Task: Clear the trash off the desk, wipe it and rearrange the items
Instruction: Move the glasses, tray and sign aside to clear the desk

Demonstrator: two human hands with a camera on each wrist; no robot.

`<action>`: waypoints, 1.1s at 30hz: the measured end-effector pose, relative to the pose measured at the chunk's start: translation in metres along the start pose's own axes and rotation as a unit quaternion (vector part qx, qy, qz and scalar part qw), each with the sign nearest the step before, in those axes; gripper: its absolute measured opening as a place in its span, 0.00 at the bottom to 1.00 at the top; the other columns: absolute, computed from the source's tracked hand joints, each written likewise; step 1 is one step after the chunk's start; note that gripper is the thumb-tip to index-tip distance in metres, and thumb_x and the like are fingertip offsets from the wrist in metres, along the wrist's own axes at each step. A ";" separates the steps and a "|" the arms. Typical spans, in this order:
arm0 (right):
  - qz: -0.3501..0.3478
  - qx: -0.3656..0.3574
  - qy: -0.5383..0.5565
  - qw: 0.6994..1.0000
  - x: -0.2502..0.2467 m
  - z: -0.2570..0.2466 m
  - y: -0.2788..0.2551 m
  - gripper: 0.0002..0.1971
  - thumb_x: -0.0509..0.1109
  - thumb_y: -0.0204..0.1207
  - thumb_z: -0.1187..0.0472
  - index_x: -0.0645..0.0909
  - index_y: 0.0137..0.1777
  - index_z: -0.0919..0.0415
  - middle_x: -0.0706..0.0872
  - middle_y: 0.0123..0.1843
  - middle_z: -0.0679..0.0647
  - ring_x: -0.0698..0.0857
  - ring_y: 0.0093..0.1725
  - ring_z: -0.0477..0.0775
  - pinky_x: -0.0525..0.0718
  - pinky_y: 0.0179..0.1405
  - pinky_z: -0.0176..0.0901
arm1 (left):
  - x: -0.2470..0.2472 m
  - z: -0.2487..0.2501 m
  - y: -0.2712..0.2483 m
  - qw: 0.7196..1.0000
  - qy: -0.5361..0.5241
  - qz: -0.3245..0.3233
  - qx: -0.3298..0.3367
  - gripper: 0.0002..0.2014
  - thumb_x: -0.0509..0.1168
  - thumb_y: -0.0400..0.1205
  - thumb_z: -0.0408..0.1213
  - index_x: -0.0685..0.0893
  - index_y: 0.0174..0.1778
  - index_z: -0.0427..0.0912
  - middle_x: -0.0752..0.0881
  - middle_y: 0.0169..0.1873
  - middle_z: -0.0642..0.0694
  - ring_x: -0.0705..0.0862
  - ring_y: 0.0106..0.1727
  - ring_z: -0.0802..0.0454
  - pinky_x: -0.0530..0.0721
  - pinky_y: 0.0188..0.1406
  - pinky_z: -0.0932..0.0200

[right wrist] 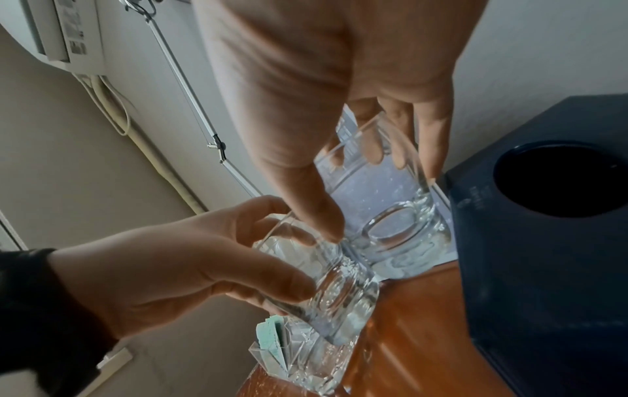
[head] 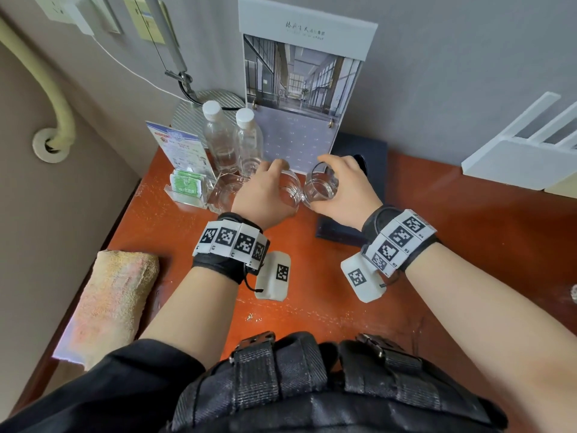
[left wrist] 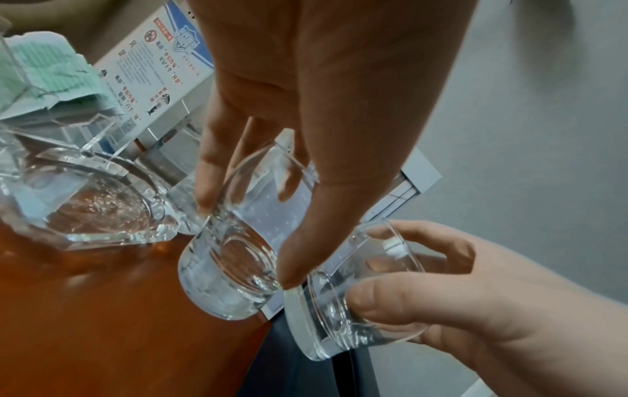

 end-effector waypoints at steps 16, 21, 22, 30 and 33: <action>0.048 0.030 -0.013 0.998 -0.038 0.056 -0.104 0.38 0.79 0.63 0.58 0.69 0.74 0.50 0.71 0.68 0.54 0.73 0.68 0.57 0.71 0.65 0.41 | 0.052 0.063 -0.062 0.999 0.022 -0.028 0.041 0.35 0.75 0.67 0.43 0.70 0.70 0.48 0.76 0.61 0.46 0.80 0.58 0.42 0.77 0.52 0.53; 0.064 0.039 -0.018 0.997 -0.062 0.080 -0.125 0.40 0.80 0.62 0.57 0.69 0.75 0.50 0.71 0.68 0.53 0.74 0.68 0.57 0.74 0.69 0.46 | 0.070 0.093 -0.067 0.997 0.029 -0.029 0.061 0.36 0.76 0.67 0.44 0.70 0.70 0.48 0.77 0.62 0.46 0.80 0.59 0.43 0.80 0.54 0.51; 0.065 0.042 -0.019 0.997 -0.068 0.086 -0.130 0.39 0.80 0.62 0.57 0.69 0.75 0.50 0.71 0.68 0.53 0.74 0.68 0.57 0.74 0.68 0.46 | 0.074 0.101 -0.067 0.997 0.033 -0.029 0.065 0.35 0.76 0.67 0.44 0.70 0.70 0.49 0.77 0.62 0.46 0.80 0.59 0.43 0.80 0.54 0.50; 0.081 0.064 -0.023 0.994 -0.124 0.140 -0.168 0.39 0.80 0.62 0.57 0.69 0.75 0.49 0.72 0.69 0.52 0.74 0.67 0.55 0.74 0.68 0.45 | 0.115 0.173 -0.064 0.995 0.032 -0.046 0.078 0.35 0.76 0.65 0.45 0.70 0.68 0.51 0.76 0.60 0.48 0.81 0.57 0.43 0.81 0.53 0.48; 0.079 0.074 -0.027 0.994 -0.145 0.163 -0.181 0.40 0.81 0.62 0.57 0.69 0.75 0.48 0.72 0.69 0.52 0.75 0.67 0.54 0.75 0.67 0.44 | 0.133 0.202 -0.063 0.994 0.035 -0.054 0.088 0.35 0.75 0.65 0.44 0.70 0.68 0.51 0.76 0.59 0.48 0.81 0.58 0.43 0.82 0.54 0.48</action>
Point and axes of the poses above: each hand's wrist, its own y-axis towards the middle knuckle, its own x-axis out of the palm, z = x × y, the point moved 1 cm from there along y, towards the middle knuckle
